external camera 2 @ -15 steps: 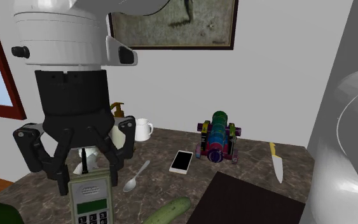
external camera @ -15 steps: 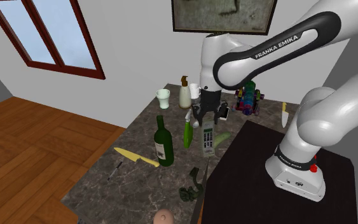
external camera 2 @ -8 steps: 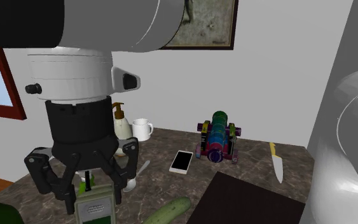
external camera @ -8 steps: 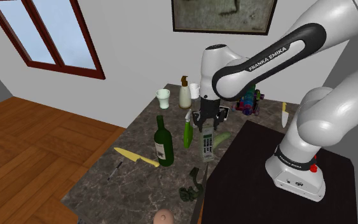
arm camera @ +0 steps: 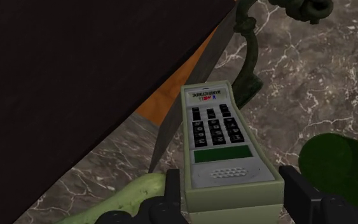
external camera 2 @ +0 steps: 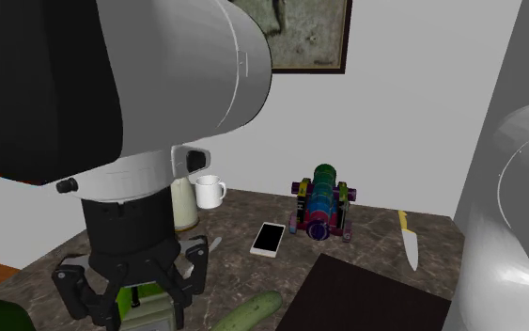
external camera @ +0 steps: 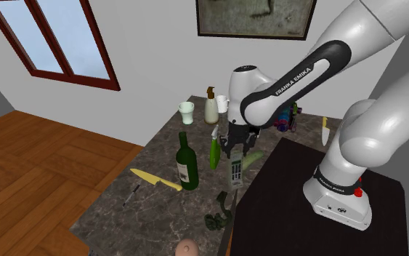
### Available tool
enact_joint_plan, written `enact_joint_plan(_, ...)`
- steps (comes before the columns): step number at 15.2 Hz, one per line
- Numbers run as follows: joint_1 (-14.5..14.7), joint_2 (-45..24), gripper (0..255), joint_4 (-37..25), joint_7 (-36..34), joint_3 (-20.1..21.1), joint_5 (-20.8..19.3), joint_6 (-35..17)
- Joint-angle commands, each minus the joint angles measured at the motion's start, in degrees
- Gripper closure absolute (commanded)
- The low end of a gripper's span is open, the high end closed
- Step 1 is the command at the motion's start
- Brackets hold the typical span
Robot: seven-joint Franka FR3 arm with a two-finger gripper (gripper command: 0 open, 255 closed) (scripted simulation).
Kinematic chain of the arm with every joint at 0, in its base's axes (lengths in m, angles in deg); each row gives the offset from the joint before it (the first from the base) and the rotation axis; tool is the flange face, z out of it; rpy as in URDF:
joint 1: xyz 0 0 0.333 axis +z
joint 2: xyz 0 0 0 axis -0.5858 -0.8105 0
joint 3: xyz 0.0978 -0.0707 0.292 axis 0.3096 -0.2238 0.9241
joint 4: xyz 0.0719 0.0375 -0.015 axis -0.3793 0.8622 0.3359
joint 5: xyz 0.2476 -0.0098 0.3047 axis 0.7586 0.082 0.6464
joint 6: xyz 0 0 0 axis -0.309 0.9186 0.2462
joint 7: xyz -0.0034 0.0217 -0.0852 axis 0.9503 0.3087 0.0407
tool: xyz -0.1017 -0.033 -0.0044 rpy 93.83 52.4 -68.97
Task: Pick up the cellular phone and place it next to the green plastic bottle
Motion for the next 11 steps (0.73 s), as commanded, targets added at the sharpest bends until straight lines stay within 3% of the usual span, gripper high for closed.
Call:
enact_joint_plan(1, 0.04, -1.76, 255, 0.47, 0.09, 0.32, 0.23, -2.32)
enact_joint_plan(11, -0.42, -12.32, 255, 1.63, 0.54, 1.46, 0.26, -13.98)
